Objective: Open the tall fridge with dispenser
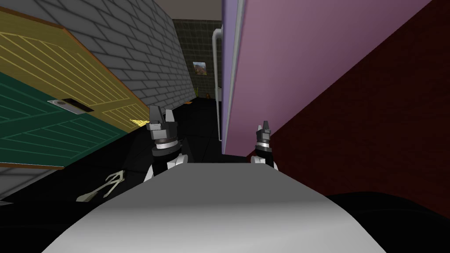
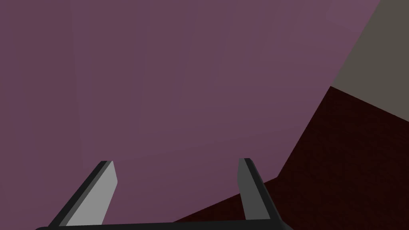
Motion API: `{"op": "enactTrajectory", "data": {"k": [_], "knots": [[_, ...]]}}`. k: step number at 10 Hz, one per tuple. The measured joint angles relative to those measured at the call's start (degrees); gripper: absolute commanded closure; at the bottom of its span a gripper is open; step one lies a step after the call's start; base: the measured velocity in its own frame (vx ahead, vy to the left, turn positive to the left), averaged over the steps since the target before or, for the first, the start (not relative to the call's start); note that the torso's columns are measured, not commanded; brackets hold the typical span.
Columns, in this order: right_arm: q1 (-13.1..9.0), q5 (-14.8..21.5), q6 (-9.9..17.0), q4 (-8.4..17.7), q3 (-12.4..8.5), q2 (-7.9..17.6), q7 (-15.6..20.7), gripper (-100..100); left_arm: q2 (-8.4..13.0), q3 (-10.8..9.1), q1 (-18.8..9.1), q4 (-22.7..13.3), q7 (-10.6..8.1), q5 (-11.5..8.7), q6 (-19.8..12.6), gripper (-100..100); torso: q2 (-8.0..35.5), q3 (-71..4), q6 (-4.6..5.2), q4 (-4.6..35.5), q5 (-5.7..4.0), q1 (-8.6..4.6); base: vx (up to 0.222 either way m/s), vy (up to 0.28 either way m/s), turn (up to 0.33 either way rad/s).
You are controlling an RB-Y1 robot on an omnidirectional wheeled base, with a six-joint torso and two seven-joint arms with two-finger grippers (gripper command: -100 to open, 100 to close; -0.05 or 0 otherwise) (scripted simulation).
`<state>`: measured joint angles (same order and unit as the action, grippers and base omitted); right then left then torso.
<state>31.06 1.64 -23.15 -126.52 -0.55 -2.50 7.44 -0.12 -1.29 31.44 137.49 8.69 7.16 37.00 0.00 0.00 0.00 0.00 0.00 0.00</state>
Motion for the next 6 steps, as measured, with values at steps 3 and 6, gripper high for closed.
{"op": "enactTrajectory", "data": {"k": [3, 6], "knots": [[0.0, 0.0, 0.0, 0.0, 0.0, 0.0, 0.0, 0, 0.0, 0.00, 0.0, 0.0, 0.00, 0.0, 0.0, 0, 10.0, -20.1, 0.00, 10.1, 0.00, 0.00, 0.000, 0.000, 0.000], [0.0, 0.0, 0.0, 0.0, 0.0, 0.0, 0.0, 0, 0.0, 0.00, 0.0, 0.0, 0.00, 0.0, 0.0, 0, 22.7, -45.4, 0.00, 22.7, 0.00, 0.00, 0.000, 0.000, 0.000]]}}
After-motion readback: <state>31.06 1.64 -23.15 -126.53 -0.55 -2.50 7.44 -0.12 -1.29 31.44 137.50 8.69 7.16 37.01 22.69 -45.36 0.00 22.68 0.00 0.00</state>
